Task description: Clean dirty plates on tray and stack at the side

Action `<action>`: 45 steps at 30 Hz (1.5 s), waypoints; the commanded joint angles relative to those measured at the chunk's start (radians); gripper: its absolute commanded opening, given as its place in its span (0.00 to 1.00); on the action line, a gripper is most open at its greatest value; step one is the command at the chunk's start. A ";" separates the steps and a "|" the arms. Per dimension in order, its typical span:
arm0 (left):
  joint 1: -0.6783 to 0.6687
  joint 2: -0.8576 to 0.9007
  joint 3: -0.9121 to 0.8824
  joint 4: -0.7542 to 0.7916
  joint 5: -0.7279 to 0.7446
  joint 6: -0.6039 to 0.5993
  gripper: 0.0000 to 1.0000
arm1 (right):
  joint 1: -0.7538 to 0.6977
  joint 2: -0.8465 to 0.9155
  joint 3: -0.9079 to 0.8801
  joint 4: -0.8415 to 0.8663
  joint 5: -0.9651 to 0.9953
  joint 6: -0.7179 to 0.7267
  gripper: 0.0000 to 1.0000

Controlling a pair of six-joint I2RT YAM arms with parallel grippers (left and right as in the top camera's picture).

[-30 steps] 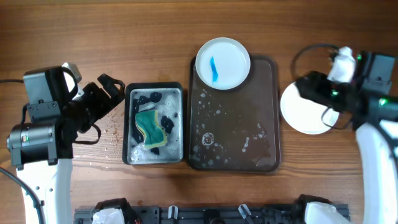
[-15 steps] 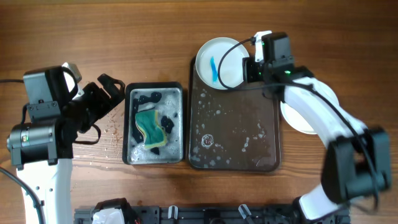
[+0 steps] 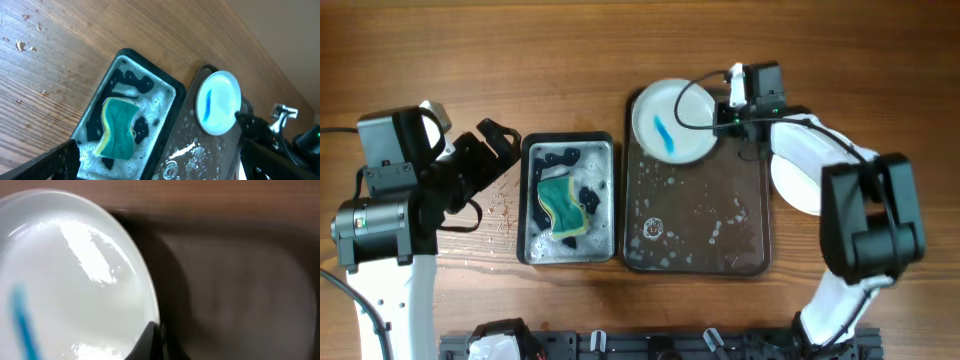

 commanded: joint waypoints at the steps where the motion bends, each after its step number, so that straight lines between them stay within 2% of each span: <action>1: 0.005 -0.004 0.016 0.002 0.011 0.005 1.00 | 0.001 -0.277 0.002 -0.098 -0.031 0.023 0.04; 4: 0.005 -0.004 0.016 0.002 0.011 0.005 1.00 | 0.001 -0.437 0.002 -0.233 -0.031 0.061 0.04; 7: 0.005 -0.004 0.016 0.002 0.011 0.005 1.00 | 0.001 -0.568 0.001 -0.444 -0.030 0.108 0.04; 10: 0.005 -0.004 0.016 0.002 0.011 0.005 1.00 | 0.002 -0.588 -0.016 -0.637 0.000 0.203 0.04; 12: 0.005 -0.004 0.016 0.002 0.011 0.005 1.00 | 0.002 -0.587 -0.087 -0.655 0.004 0.276 0.04; 15: 0.005 -0.004 0.016 0.002 0.011 0.005 1.00 | 0.002 -0.587 -0.235 -0.549 0.003 0.353 0.04; 16: 0.005 -0.004 0.016 0.002 0.011 0.005 1.00 | 0.002 -0.587 -0.269 -0.479 0.002 0.325 0.04; 17: 0.005 -0.004 0.016 0.002 0.011 0.005 1.00 | 0.002 -0.587 -0.300 -0.371 0.003 0.199 0.07; 18: 0.005 -0.004 0.016 0.003 0.011 0.005 1.00 | 0.002 -0.582 -0.319 -0.278 0.003 0.039 0.29; 19: 0.005 -0.004 0.016 0.002 0.011 0.005 1.00 | 0.001 -0.568 -0.326 -0.211 0.003 -0.080 0.40; 20: 0.005 -0.004 0.016 0.002 0.011 0.005 1.00 | 0.001 -0.546 -0.326 -0.169 0.003 -0.115 0.44; 24: 0.005 -0.004 0.016 0.002 0.011 0.005 1.00 | 0.002 -0.410 -0.326 -0.016 0.003 -0.120 0.46; 25: 0.005 -0.004 0.016 0.002 0.011 0.005 1.00 | 0.002 -0.348 -0.326 0.051 0.003 -0.120 0.57; 26: 0.005 -0.004 0.016 0.002 0.011 0.005 1.00 | 0.001 -0.303 -0.326 0.095 0.003 -0.121 0.58; 28: 0.005 -0.004 0.016 0.002 0.011 0.005 1.00 | 0.002 -0.208 -0.325 0.161 -0.007 -0.120 0.58; 29: 0.005 -0.004 0.016 0.002 0.011 0.005 1.00 | 0.001 -0.163 -0.325 0.180 -0.047 -0.120 0.54; 30: 0.005 -0.004 0.016 0.002 0.011 0.005 1.00 | 0.002 -0.142 -0.325 0.184 -0.077 -0.120 0.45; 33: 0.005 -0.004 0.016 0.002 0.011 0.005 1.00 | 0.001 -0.137 -0.325 0.153 -0.138 -0.103 0.04; 35: 0.005 -0.004 0.016 0.002 0.011 0.005 1.00 | -0.001 -0.224 -0.322 0.063 -0.120 0.062 0.04; 41: 0.005 -0.004 0.016 0.013 0.011 0.005 1.00 | -0.001 -0.518 -0.320 -0.196 -0.119 0.362 0.04; 45: 0.005 -0.004 0.016 0.013 0.012 0.005 1.00 | 0.000 -0.598 -0.325 -0.459 -0.021 0.547 0.04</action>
